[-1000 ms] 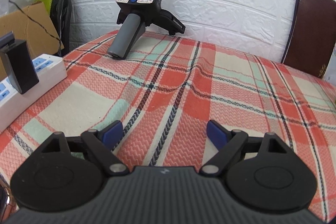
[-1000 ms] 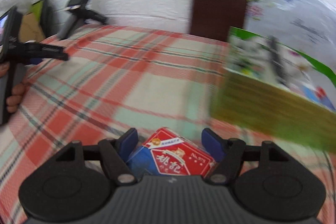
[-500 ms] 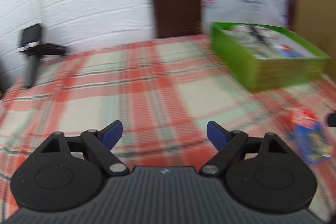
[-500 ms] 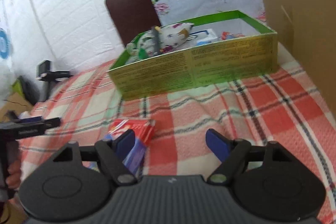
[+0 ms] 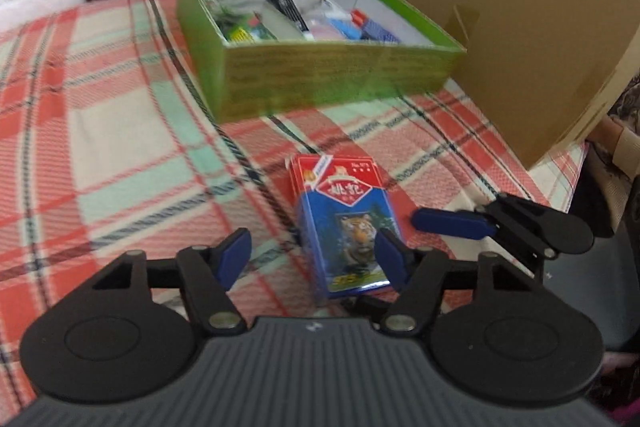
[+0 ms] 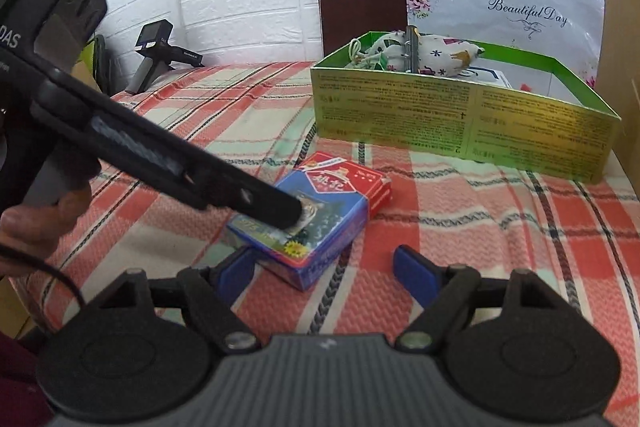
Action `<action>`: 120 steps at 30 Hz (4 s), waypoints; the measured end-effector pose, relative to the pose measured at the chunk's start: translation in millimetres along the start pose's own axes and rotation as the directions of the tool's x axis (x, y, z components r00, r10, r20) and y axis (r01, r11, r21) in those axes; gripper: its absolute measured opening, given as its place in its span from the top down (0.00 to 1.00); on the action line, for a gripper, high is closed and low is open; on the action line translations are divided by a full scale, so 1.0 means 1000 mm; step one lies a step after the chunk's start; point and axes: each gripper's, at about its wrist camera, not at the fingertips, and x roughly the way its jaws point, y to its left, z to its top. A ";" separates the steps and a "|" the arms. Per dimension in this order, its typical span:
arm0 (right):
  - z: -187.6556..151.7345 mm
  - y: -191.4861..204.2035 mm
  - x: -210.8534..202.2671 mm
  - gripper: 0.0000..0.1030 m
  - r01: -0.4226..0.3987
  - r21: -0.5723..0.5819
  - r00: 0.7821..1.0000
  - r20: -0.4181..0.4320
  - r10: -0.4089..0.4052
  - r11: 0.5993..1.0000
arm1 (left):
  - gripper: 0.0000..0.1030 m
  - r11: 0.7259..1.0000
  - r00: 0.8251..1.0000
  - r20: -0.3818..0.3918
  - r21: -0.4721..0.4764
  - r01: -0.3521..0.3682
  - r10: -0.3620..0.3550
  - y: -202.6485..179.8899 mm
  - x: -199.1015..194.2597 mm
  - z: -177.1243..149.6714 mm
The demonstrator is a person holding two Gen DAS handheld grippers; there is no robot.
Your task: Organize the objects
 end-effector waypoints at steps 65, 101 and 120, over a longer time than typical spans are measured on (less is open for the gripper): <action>0.120 -0.086 0.051 0.27 0.259 0.109 0.915 0.290 -0.280 0.960 | 0.56 0.960 0.954 0.294 0.278 -0.022 -0.063 -0.059 0.025 0.183; 0.088 -0.131 0.088 0.24 0.279 0.234 0.905 0.261 -0.337 0.931 | 0.32 0.956 0.947 0.240 0.147 -0.253 0.214 -0.036 0.040 0.183; 0.063 -0.073 0.005 0.00 0.243 0.278 0.908 0.273 -0.319 0.929 | 0.05 0.924 0.886 0.294 0.018 -0.382 0.360 -0.037 -0.052 0.105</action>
